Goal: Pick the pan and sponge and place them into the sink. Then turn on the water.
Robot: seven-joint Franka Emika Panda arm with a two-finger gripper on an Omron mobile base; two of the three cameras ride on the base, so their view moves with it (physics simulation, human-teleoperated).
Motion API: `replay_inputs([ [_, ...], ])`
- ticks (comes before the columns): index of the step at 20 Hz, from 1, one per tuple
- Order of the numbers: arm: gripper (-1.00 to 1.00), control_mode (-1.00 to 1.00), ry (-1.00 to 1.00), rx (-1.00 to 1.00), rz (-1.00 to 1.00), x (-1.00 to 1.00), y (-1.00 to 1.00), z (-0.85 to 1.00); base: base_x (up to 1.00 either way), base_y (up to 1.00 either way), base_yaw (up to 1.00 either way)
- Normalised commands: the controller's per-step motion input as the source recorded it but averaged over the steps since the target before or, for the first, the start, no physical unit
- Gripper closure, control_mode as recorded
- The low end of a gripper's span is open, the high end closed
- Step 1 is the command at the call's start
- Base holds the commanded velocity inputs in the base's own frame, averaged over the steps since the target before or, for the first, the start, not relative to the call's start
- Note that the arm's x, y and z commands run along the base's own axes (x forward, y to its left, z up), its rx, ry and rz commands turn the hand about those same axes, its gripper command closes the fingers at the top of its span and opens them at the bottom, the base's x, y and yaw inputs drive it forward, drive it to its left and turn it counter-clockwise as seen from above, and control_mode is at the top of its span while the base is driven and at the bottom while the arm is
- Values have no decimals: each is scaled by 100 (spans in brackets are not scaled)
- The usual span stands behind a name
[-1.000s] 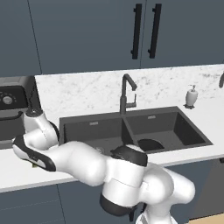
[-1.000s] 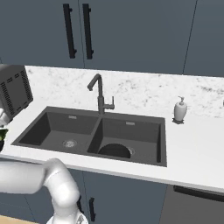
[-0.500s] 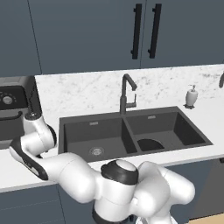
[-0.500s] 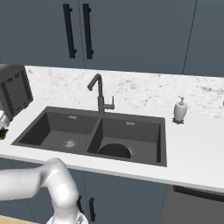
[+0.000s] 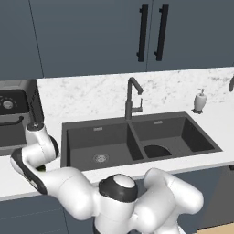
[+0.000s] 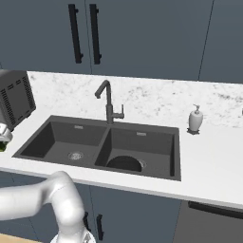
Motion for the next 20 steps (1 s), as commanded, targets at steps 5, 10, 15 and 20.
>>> replay_inputs([
  [5, -100, -100, 0, -1, 0, 11, 12, -23, 0, 0, 0],
  [10, -100, -100, 0, -1, 0, 8, 12, -22, 0, 0, 0],
  [15, -100, -100, 0, -2, 0, 5, 5, -16, 0, 0, 0],
  [20, -100, -100, 0, 0, 0, 13, 0, -1, 0, 0, 0],
])
